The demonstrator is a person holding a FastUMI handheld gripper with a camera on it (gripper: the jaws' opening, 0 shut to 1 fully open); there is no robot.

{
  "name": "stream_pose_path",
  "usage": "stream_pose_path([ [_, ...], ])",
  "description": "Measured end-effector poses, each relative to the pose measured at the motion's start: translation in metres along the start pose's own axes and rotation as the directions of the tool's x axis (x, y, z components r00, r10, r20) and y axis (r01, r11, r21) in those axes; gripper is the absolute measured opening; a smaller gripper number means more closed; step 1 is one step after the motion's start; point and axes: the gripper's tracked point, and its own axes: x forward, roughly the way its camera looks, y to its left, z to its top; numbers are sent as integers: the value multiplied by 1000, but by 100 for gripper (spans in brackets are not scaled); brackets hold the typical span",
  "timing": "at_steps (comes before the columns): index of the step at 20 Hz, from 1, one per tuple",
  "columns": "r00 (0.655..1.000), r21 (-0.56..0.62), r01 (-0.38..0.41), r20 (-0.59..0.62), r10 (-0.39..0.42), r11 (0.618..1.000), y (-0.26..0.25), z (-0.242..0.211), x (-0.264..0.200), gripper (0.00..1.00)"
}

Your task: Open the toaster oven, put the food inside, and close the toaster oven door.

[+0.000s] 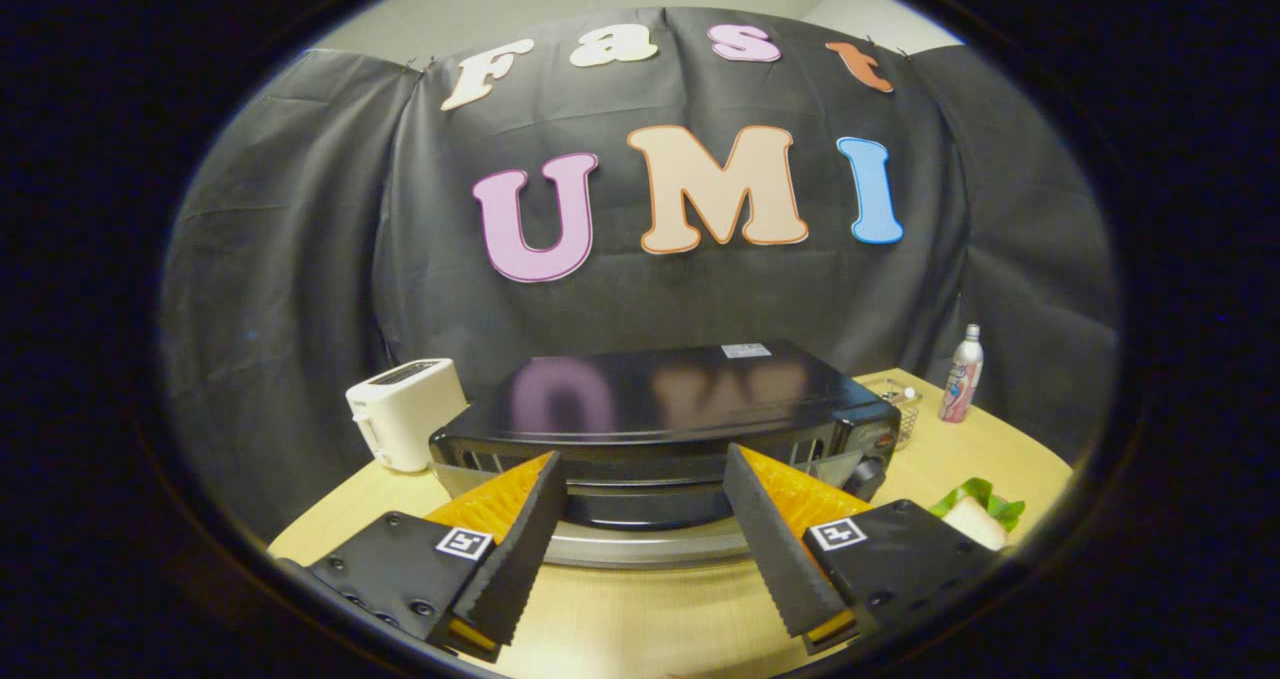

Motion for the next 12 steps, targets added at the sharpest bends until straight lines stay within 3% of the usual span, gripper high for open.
stream_pose_path([
  [12,993,-18,-20,-116,17,1000,-5,-52,-58,99],
])
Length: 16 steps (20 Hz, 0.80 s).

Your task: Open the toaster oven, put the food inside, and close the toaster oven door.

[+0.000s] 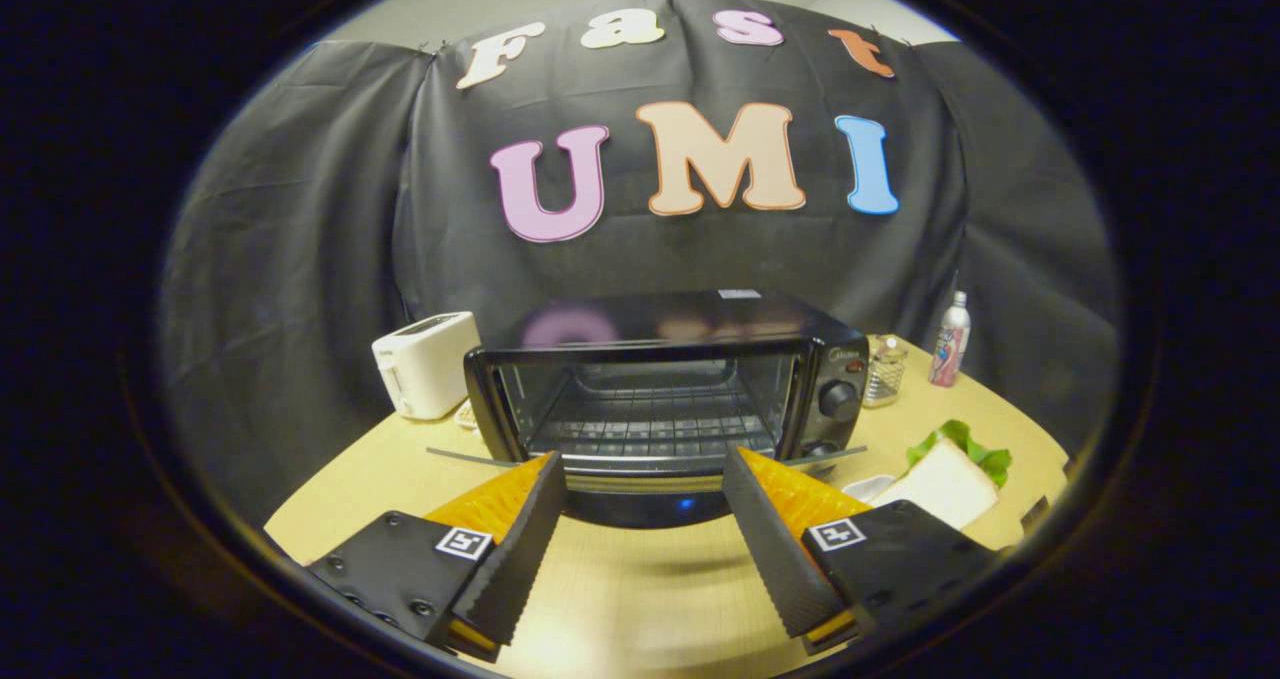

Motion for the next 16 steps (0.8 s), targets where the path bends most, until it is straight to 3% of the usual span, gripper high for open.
stream_pose_path([
  [11,986,-64,-34,-163,23,997,-6,-56,-26,96],
  [16,947,-28,-21,-320,10,999,-18,-100,-31,86],
])
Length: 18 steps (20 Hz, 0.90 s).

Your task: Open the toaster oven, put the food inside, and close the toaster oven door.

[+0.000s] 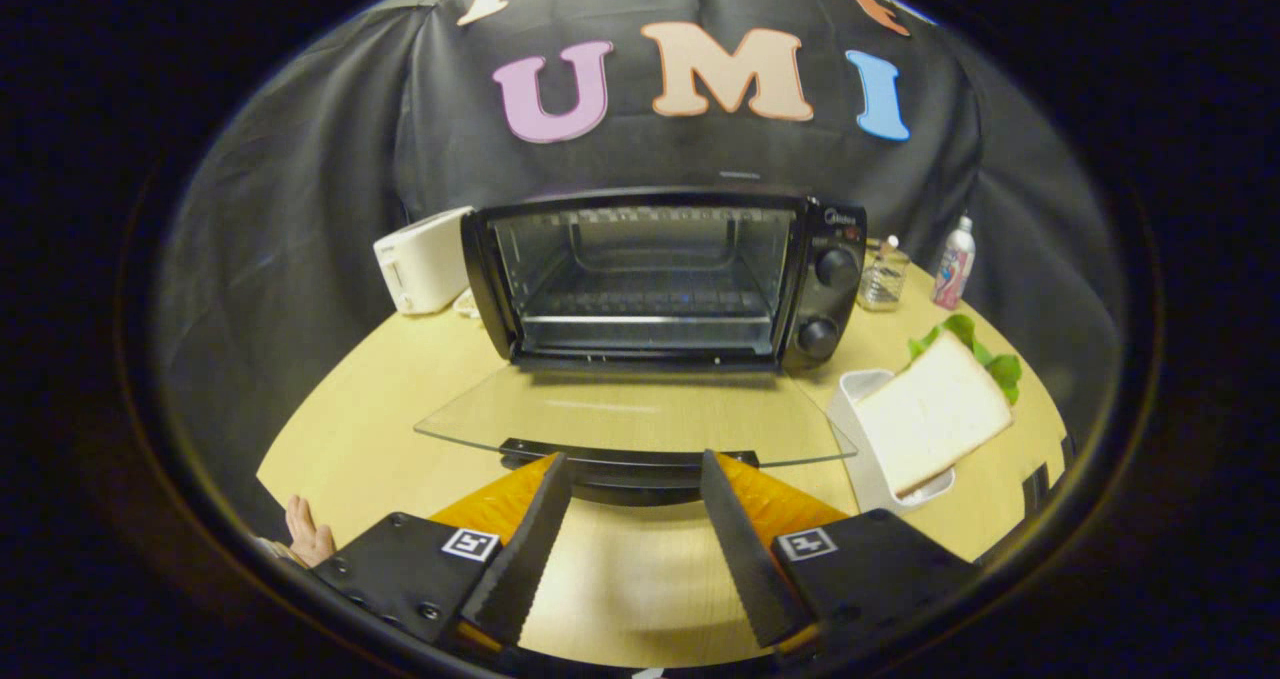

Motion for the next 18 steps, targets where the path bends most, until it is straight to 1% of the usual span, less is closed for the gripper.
stream_pose_path([
  [1,999,4,-4,-36,4,1000,0,-8,3,84],
  [4,990,35,-11,-137,16,999,-2,-32,13,84],
  [6,989,40,-15,-148,21,999,-1,-35,14,84],
  [9,985,-6,-20,-174,19,1000,-2,-42,18,84],
  [10,986,-10,-26,-165,24,1000,-1,-39,15,84],
  [13,982,1,-61,-180,60,998,-1,-39,16,83],
  [16,970,93,-116,-201,133,989,1,-30,10,83],
  [18,949,153,-164,-244,198,975,1,-29,2,84],
])
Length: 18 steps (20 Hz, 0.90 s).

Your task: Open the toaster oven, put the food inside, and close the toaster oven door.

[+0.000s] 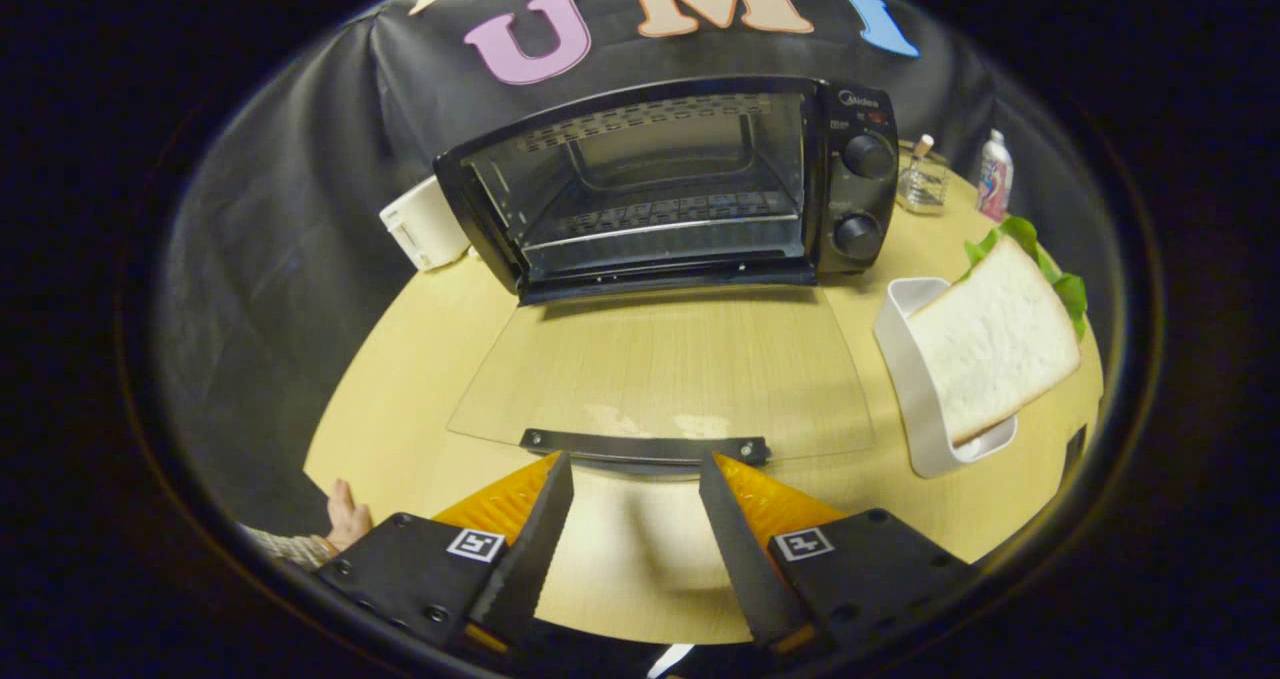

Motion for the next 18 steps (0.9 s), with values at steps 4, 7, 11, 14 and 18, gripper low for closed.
stream_pose_path([
  [4,990,58,-112,-78,116,992,-6,4,-34,85],
  [7,980,110,-146,-120,159,983,-29,19,-72,86],
  [11,977,178,-131,-141,157,975,-73,50,-111,87],
  [14,976,181,-99,-173,131,978,-114,69,-126,88],
  [18,977,181,-34,-200,70,983,-176,94,-133,88],
])
